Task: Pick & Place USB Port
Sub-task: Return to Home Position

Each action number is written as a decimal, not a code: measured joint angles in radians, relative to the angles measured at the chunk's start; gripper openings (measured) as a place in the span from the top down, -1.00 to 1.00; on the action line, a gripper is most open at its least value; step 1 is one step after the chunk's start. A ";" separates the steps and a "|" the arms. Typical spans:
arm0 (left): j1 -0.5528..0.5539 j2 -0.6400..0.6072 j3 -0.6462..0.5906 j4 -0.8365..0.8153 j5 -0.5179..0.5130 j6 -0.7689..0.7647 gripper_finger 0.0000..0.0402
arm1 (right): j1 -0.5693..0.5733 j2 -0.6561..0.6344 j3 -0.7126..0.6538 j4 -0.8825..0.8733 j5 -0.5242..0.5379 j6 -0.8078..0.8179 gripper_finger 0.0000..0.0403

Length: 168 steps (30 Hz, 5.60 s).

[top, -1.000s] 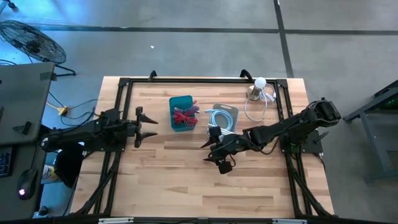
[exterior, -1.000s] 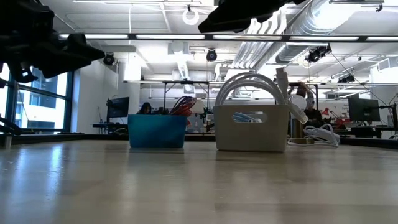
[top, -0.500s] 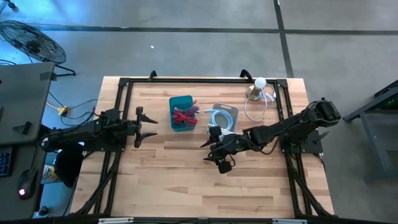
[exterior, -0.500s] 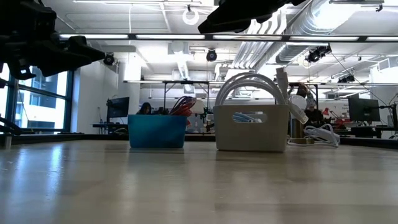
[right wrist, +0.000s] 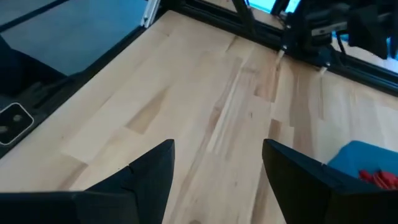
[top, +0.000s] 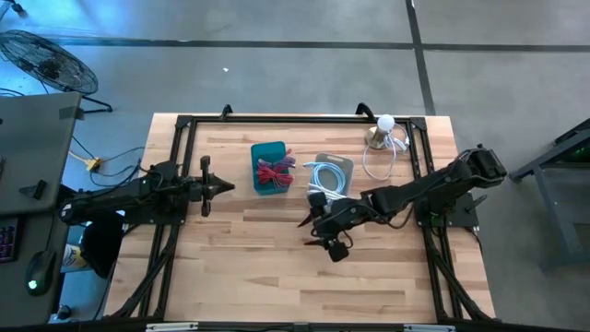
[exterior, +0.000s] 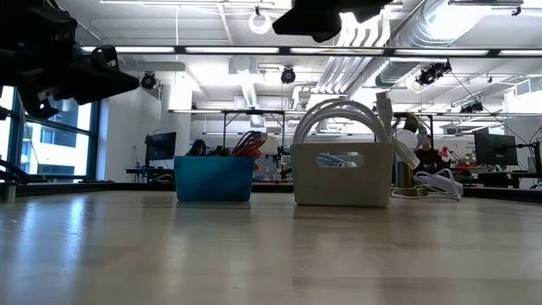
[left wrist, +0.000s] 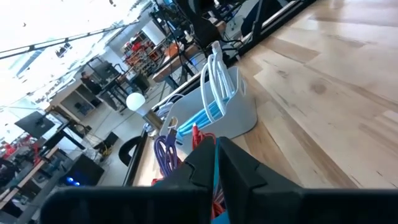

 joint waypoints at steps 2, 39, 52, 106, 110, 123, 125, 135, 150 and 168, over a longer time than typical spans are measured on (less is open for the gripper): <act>0.000 0.000 0.000 0.000 0.001 0.001 0.92 | 0.000 -0.015 0.000 -0.010 0.001 0.001 -0.17; 0.000 0.000 -0.003 0.030 -0.052 -0.001 0.91 | 0.000 -1.258 -0.711 -0.095 0.096 0.141 -0.17; 0.000 0.000 -0.003 0.030 -0.054 -0.001 0.91 | -0.001 -1.278 -0.838 -0.033 0.234 0.146 -0.17; 0.000 0.000 -0.001 0.027 -0.051 -0.001 0.91 | -0.396 -1.406 -1.023 0.023 -0.074 0.103 0.15; 0.000 0.000 -0.001 0.027 -0.052 -0.001 0.91 | -0.395 -1.406 -1.023 0.026 -0.093 0.075 0.73; 0.000 0.000 -0.001 0.027 -0.054 -0.001 0.91 | -0.396 -1.406 -1.023 0.053 -0.067 0.104 0.99; 0.000 0.000 -0.001 0.027 -0.054 -0.001 0.91 | -0.396 -1.406 -1.023 0.053 -0.067 0.102 0.99; 0.000 0.000 -0.001 0.027 -0.054 -0.001 0.91 | -0.396 -1.406 -1.023 0.053 -0.067 0.103 0.94; 0.000 0.000 -0.001 0.027 -0.053 -0.001 0.91 | -0.396 -1.405 -1.023 0.053 -0.067 0.103 0.94; 0.000 0.000 -0.001 0.027 -0.051 -0.001 0.91 | -0.396 -1.405 -1.024 0.053 -0.067 0.104 0.94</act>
